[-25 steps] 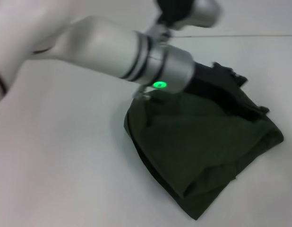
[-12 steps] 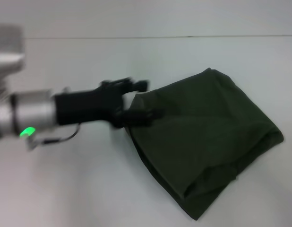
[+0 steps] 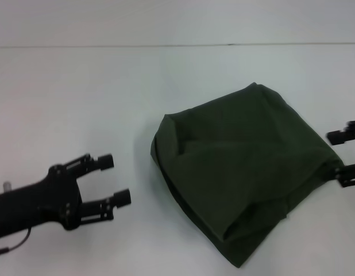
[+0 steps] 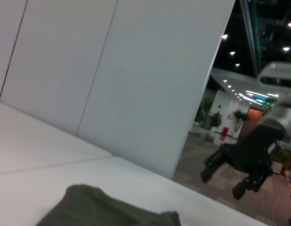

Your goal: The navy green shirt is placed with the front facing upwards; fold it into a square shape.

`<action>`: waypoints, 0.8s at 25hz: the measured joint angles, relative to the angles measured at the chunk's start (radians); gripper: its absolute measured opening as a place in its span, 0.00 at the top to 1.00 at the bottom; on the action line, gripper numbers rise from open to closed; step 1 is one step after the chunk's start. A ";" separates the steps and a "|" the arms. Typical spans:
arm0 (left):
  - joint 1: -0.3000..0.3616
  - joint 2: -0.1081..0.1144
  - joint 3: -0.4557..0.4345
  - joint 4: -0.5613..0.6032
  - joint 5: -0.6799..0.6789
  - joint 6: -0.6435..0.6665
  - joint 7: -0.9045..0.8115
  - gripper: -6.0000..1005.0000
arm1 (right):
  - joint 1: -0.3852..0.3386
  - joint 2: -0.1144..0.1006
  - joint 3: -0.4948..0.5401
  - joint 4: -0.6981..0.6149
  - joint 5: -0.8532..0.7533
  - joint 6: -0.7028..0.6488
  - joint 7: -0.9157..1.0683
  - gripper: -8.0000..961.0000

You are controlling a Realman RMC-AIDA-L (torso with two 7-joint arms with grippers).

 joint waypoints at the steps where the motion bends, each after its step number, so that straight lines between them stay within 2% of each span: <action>1: 0.007 -0.002 -0.002 0.000 0.007 0.001 0.003 0.09 | 0.026 0.000 -0.042 -0.015 -0.036 -0.005 0.049 0.42; 3: 0.022 -0.008 -0.004 0.000 0.024 0.002 0.013 0.09 | 0.081 0.000 -0.120 -0.029 -0.102 -0.018 0.125 0.37; 9: 0.040 -0.020 -0.006 -0.006 0.062 -0.001 0.041 0.09 | 0.258 0.007 -0.422 -0.023 -0.306 -0.029 0.377 0.13; 14: 0.071 -0.025 -0.013 -0.003 0.069 -0.002 0.075 0.09 | 0.385 0.019 -0.611 0.010 -0.379 -0.018 0.544 0.05; 20: 0.096 -0.028 -0.078 -0.001 0.122 0.002 0.119 0.09 | 0.528 0.029 -0.829 0.144 -0.389 0.050 0.727 0.05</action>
